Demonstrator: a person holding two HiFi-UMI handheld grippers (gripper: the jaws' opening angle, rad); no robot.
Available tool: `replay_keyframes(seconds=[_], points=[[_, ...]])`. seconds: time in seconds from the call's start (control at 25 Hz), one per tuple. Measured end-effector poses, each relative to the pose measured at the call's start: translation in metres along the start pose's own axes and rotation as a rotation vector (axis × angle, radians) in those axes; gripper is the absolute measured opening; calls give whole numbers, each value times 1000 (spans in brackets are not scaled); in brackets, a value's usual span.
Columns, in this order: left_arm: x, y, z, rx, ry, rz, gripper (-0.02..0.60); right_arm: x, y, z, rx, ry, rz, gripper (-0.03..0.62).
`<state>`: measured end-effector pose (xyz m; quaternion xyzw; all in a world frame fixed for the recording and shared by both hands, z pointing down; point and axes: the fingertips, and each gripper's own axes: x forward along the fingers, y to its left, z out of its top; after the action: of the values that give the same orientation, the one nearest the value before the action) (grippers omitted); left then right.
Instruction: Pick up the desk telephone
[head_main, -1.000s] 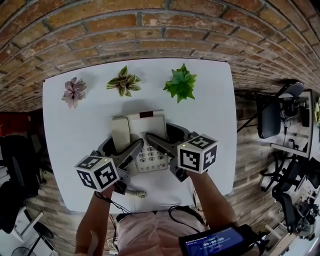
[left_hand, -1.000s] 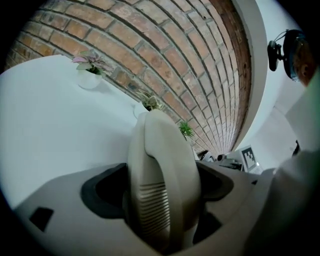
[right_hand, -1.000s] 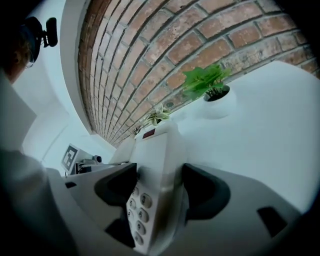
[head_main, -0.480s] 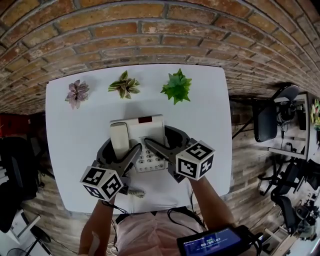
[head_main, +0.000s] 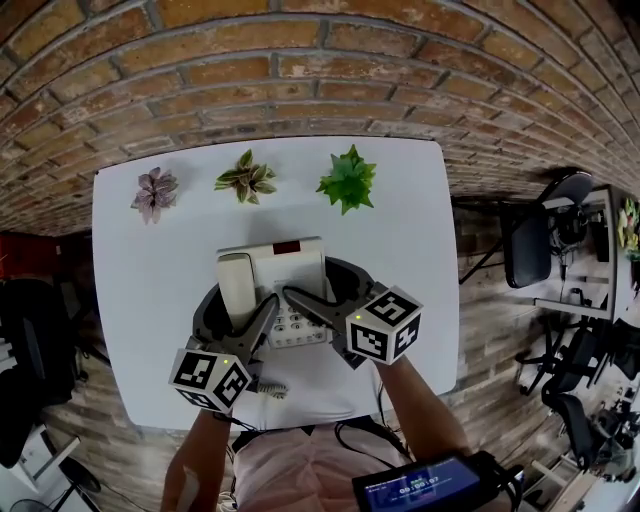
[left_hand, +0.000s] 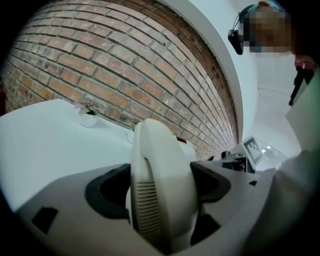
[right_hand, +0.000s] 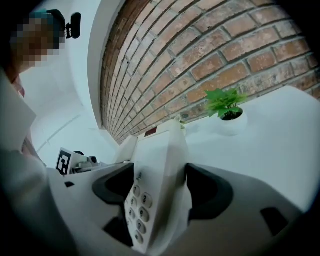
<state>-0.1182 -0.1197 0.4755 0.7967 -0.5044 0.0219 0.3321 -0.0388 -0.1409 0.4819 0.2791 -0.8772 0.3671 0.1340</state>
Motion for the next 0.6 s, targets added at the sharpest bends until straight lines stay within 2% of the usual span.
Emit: replay_keyframes(seconds=[0.24, 0.36, 0.44, 0.6], points=[[-1, -1, 0, 19, -17, 25, 367, 3, -2, -7, -7, 33, -9, 360], [-1, -1, -1, 25, -19, 36, 355, 2, -5, -7, 56, 19, 2, 362], [-2, -1, -1, 26, -25, 41, 353, 3, -9, -5, 115, 8, 19, 341], [0, -1, -3, 21, -23, 40, 339, 12, -12, -12, 118, 70, 38, 368]])
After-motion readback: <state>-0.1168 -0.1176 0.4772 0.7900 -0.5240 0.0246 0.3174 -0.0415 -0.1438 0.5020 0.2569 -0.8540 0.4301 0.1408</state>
